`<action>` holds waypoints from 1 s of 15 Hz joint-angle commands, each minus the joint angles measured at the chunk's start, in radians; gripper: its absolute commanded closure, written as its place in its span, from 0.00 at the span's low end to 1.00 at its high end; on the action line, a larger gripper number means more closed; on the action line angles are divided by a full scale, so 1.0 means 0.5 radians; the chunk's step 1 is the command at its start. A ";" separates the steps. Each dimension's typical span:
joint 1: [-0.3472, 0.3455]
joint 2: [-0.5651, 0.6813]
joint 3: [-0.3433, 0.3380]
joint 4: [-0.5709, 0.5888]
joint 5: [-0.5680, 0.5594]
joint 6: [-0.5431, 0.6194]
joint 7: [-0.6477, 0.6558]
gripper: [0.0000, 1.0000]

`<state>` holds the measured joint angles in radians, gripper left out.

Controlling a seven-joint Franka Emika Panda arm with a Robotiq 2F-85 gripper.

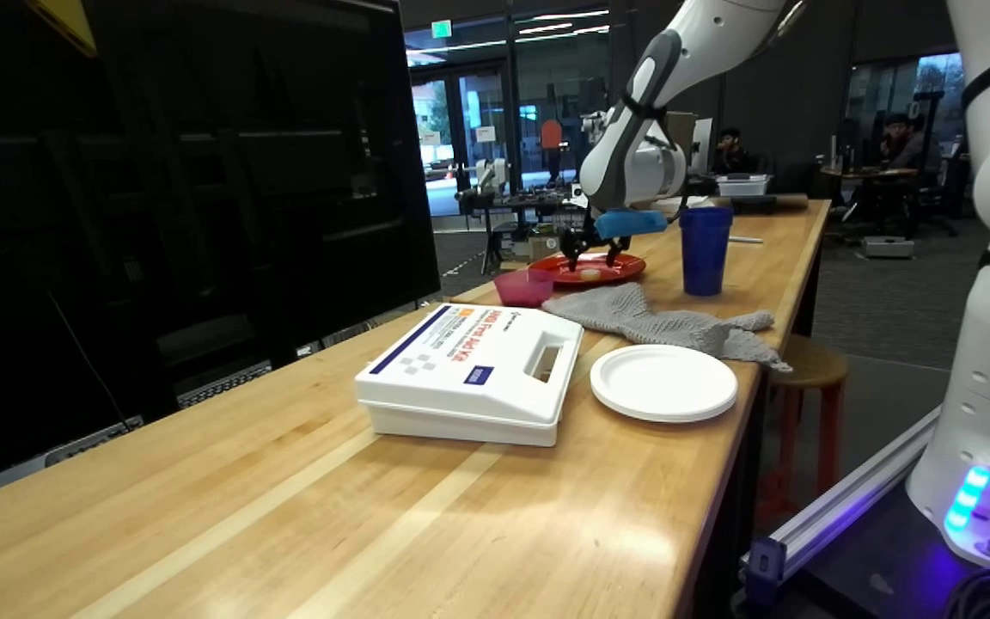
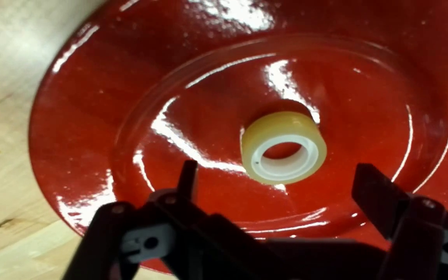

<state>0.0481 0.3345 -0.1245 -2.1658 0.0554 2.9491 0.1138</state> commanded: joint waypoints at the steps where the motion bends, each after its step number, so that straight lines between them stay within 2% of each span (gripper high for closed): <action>1: 0.017 0.034 -0.045 0.031 -0.086 -0.038 0.076 0.00; 2: 0.016 0.047 -0.049 0.037 -0.095 -0.038 0.073 0.25; 4: 0.019 0.058 -0.057 0.039 -0.112 -0.044 0.077 0.32; 9: 0.020 0.055 -0.057 0.064 -0.138 -0.056 0.073 0.71; 10: 0.020 0.058 -0.057 0.070 -0.139 -0.060 0.073 0.75; 15: 0.025 0.046 -0.058 0.069 -0.144 -0.078 0.073 0.75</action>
<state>0.0520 0.3617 -0.1432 -2.1357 0.0157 2.9366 0.1235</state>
